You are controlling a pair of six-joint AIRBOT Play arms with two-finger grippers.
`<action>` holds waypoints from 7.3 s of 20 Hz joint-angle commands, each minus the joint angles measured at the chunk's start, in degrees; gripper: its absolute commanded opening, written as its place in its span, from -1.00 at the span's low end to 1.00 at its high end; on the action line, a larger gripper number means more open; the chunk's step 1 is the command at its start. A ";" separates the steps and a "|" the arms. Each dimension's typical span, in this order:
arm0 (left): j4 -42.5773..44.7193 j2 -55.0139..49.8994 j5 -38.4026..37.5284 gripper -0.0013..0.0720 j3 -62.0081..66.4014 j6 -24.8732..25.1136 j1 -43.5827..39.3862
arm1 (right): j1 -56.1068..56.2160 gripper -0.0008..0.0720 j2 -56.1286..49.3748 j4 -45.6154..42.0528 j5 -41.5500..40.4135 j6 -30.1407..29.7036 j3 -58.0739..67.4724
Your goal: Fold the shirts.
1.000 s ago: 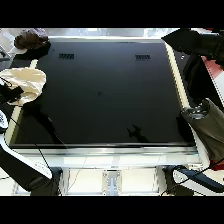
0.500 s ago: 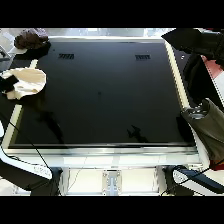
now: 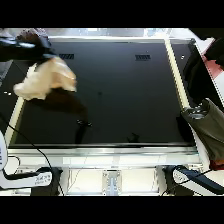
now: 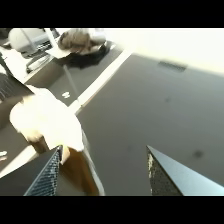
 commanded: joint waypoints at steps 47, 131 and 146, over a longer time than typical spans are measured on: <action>31.63 -18.88 3.41 0.95 -15.13 10.54 14.34 | 7.21 0.41 -34.23 -9.49 -8.44 -6.10 -41.77; 6.05 48.70 -5.53 0.41 -85.26 -2.95 54.69 | -25.90 0.26 -11.15 -11.32 -6.73 -7.23 -42.36; 0.35 33.11 10.34 0.30 -85.26 -3.67 40.00 | -25.92 0.26 -11.15 -9.49 -3.15 -7.21 -42.36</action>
